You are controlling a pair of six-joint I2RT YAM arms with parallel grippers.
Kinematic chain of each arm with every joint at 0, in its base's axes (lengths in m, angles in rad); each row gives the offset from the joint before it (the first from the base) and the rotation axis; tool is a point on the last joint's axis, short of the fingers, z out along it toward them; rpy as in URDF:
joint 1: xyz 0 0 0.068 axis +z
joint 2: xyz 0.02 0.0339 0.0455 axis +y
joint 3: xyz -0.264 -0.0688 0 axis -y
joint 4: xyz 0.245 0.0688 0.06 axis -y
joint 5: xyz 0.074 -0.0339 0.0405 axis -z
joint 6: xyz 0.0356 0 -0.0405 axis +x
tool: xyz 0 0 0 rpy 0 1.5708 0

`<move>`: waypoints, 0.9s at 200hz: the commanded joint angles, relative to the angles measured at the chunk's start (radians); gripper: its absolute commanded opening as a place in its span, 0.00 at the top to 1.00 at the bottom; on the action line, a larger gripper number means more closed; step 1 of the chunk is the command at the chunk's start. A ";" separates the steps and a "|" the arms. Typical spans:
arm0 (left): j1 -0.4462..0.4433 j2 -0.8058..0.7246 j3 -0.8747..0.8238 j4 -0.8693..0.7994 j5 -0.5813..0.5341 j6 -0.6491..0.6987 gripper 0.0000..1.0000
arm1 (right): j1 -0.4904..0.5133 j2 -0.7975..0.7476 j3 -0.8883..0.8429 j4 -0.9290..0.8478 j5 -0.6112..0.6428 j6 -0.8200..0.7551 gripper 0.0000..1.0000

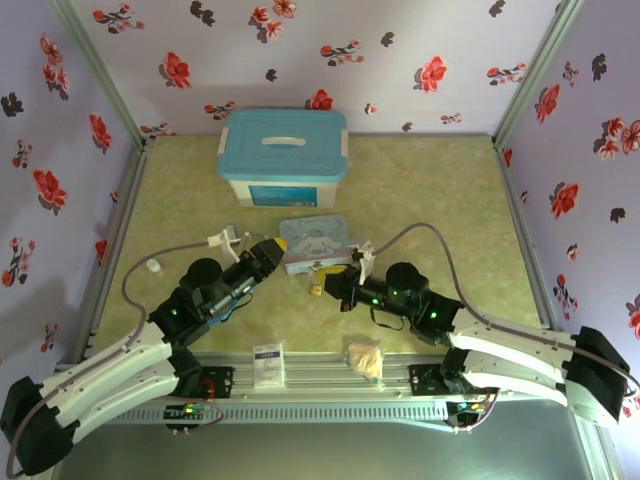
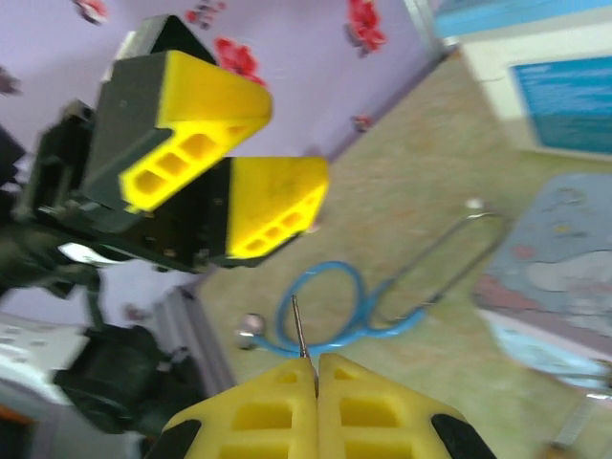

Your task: Unlock a padlock with a key

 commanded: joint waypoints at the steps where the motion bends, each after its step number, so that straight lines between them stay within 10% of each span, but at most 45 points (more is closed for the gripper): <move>1: 0.001 0.087 0.000 -0.012 0.048 -0.144 0.47 | 0.023 -0.010 0.042 -0.248 0.233 -0.217 1.00; 180: -0.055 0.370 -0.039 0.275 0.111 -0.320 0.34 | 0.355 0.435 0.235 -0.118 0.947 -0.668 1.00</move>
